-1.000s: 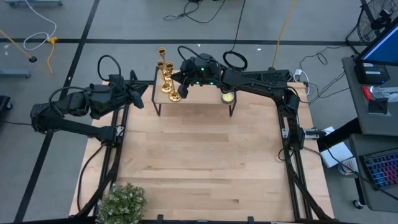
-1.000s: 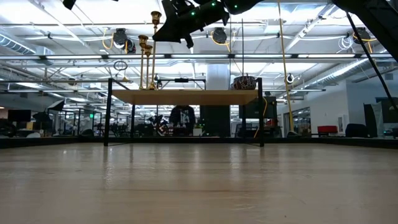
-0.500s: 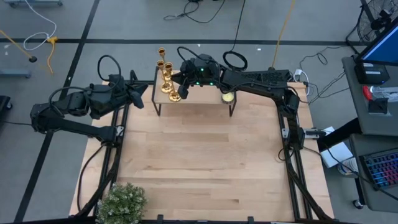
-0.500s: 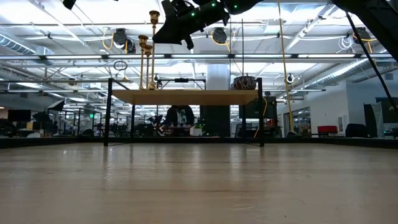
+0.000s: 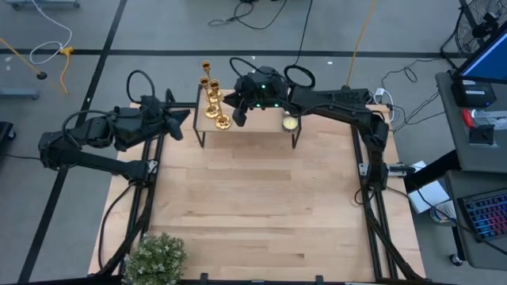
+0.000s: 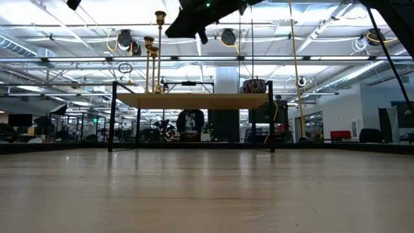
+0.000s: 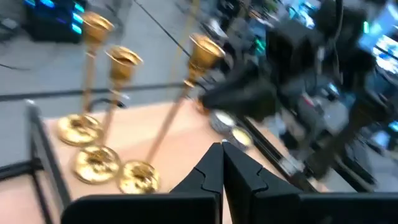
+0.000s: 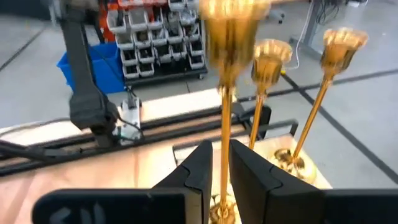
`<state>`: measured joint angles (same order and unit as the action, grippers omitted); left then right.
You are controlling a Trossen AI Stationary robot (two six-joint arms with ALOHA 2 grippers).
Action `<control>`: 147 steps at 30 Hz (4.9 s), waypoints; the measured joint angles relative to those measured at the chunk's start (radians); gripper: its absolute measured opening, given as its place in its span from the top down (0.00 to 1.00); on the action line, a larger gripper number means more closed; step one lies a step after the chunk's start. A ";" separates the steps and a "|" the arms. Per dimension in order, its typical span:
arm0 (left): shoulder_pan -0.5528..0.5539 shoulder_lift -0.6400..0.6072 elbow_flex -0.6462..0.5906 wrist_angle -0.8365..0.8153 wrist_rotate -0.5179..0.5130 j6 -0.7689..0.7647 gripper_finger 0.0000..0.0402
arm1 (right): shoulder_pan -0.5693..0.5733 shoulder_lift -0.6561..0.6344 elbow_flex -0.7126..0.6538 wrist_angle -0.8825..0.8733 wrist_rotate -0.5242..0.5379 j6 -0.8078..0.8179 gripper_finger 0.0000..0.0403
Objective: Pick & Place candle stick holders
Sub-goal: Put the gold candle holder on the shelf aligned with the other gold candle holders
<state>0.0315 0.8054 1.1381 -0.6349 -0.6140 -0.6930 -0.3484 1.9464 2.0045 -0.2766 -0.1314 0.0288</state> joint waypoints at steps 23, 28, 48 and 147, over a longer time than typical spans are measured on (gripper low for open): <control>-0.653 0.288 0.000 0.609 0.275 -0.337 0.94 | 0.028 -0.355 0.001 -0.362 -0.003 -0.028 0.88; -0.716 0.567 0.018 0.926 0.154 -0.348 0.94 | 0.028 -0.432 0.001 -0.533 -0.003 -0.070 0.88; -0.417 1.227 0.940 -0.118 -0.489 -0.366 0.95 | 0.028 -0.704 -0.001 -0.710 0.000 -0.042 0.88; -0.014 0.972 0.182 -0.476 -0.900 -0.898 0.59 | 0.027 -0.899 -0.716 -0.142 0.053 0.035 0.88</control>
<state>0.0174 1.7779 1.3200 -1.1106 -1.5142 -1.5914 -0.3210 1.0473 1.2888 -0.4182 -0.0788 0.0635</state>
